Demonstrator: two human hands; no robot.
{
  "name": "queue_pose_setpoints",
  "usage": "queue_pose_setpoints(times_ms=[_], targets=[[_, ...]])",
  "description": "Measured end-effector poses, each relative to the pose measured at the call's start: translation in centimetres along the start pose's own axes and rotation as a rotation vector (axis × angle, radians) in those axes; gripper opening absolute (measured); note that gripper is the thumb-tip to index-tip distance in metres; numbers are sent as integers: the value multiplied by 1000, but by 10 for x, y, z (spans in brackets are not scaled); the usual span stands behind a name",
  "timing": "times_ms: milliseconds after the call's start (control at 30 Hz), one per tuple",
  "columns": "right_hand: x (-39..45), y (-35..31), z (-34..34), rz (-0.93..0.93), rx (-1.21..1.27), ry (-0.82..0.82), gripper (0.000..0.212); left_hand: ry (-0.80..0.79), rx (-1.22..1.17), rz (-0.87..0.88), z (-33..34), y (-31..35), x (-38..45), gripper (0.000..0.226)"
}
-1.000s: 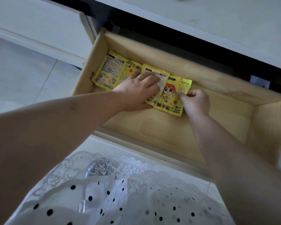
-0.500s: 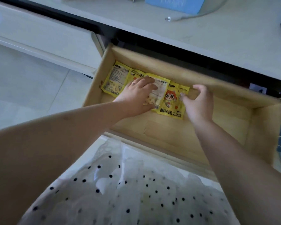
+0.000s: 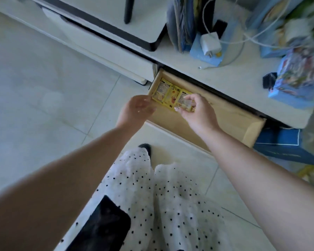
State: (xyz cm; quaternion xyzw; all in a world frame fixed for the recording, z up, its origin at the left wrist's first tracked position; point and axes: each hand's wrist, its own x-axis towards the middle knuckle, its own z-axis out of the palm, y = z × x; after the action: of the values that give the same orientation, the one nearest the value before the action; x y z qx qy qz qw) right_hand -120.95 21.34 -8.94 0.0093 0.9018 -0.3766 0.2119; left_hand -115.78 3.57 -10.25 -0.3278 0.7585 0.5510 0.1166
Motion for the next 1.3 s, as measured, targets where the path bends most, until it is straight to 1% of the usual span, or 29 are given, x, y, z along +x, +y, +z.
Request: queue_pose_setpoints(times_ms=[67, 133, 233, 367, 500, 667, 900, 1100, 1300], targets=[[-27, -33, -10, -20, -9, -75, 40, 46, -54, -27, -31, 20, -39, 37], [-56, -65, -19, -63, -46, -150, 41, 73, -120, -48, -59, 34, -81, 39], [-102, -110, -28, -151, -122, -256, 42, 137, -191, -88, -96, 40, -147, 40], [-169, -163, -31, -282, -192, -395, 44, 240, -332, -139, -141, 29, -237, 41], [-235, -211, -12, -408, -216, -531, 46, 379, -497, -183, -181, 2, -324, 41], [-325, -262, 38, -581, -352, -702, 48, 599, -658, -241, -229, -55, -424, 41], [-478, -303, 145, -826, -479, -901, 48, 899, -818, -313, -278, -161, -578, 39], [-631, -291, 248, -980, -617, -1112, 50, 1117, -917, -407, -299, -272, -710, 41], [-762, -264, 336, -1115, -761, -1245, 48, 1263, -1022, -555, -294, -379, -820, 37]])
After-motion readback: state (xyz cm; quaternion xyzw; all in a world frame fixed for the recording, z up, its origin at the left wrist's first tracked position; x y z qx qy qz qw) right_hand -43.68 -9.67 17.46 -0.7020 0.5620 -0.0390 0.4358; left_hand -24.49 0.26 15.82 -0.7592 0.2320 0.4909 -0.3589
